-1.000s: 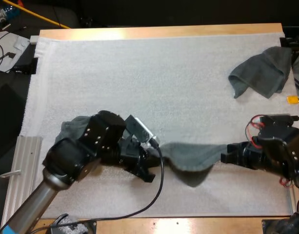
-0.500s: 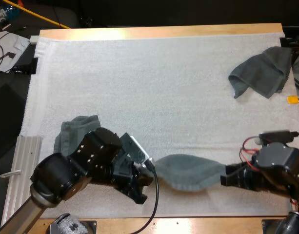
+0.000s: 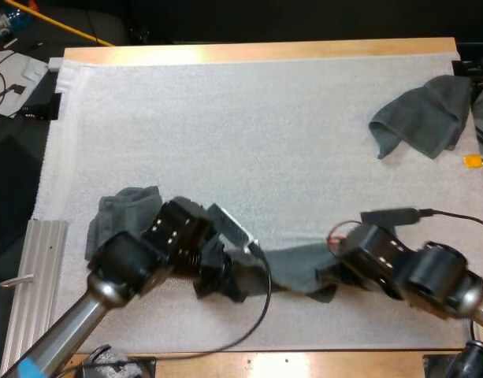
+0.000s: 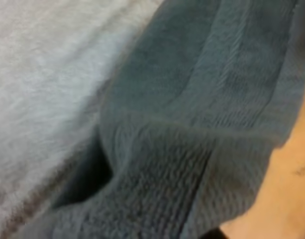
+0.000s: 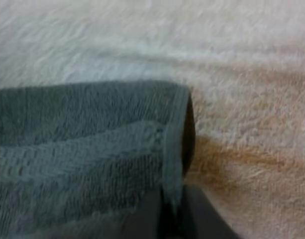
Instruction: Pick towel from pile, fold and stack
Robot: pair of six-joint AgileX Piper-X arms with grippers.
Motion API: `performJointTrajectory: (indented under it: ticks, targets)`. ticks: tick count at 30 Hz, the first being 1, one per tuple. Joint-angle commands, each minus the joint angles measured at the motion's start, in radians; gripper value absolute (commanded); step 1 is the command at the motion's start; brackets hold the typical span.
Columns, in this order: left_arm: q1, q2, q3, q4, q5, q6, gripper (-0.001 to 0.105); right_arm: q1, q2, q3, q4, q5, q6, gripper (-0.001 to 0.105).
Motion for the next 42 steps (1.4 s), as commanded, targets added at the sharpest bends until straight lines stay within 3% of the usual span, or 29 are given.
performJointTrajectory:
  ticks: [1, 4, 6, 11, 16, 25, 31, 34, 37, 40, 42]
  targets:
    - [0.079, 0.07, 0.035, -0.137, 0.017, 0.016, 0.0, -0.073, 0.101, 0.033, -0.168, 0.036, -0.013, 0.001]
    - [0.153, 0.151, 0.036, -0.214, 0.055, 0.033, 0.0, -0.159, 0.182, 0.035, -0.265, 0.01, -0.031, 0.001]
    - [0.155, 0.145, 0.034, -0.195, 0.057, 0.025, 0.0, -0.148, 0.174, 0.038, -0.221, -0.007, -0.014, 0.0]
    - [0.287, 0.29, 0.036, -0.29, 0.156, 0.037, 0.0, -0.278, 0.291, 0.047, -0.371, -0.11, -0.003, 0.0]
    - [0.37, 0.42, 0.036, -0.356, 0.187, 0.042, 0.0, -0.363, 0.39, 0.042, -0.469, -0.163, 0.018, 0.0]
    - [0.448, 0.577, 0.036, -0.445, 0.205, 0.032, 0.0, -0.44, 0.496, 0.039, -0.574, -0.188, 0.055, 0.0]
    - [0.456, 0.602, 0.037, -0.474, 0.207, 0.034, 0.0, -0.448, 0.505, 0.038, -0.605, -0.181, 0.064, 0.002]
    - [0.459, 0.603, 0.041, -0.516, 0.229, 0.021, 0.01, -0.45, 0.507, 0.039, -0.656, -0.207, 0.077, 0.023]
    - [0.459, 0.601, 0.039, -0.554, 0.253, -0.004, 0.035, -0.459, 0.514, 0.041, -0.71, -0.237, 0.084, 0.046]
    - [0.464, 0.6, 0.029, -0.591, 0.279, -0.04, 0.058, -0.469, 0.519, 0.039, -0.775, -0.262, 0.082, 0.054]
    - [0.468, 0.599, 0.014, -0.602, 0.301, -0.058, 0.063, -0.475, 0.516, 0.038, -0.809, -0.269, 0.069, 0.053]
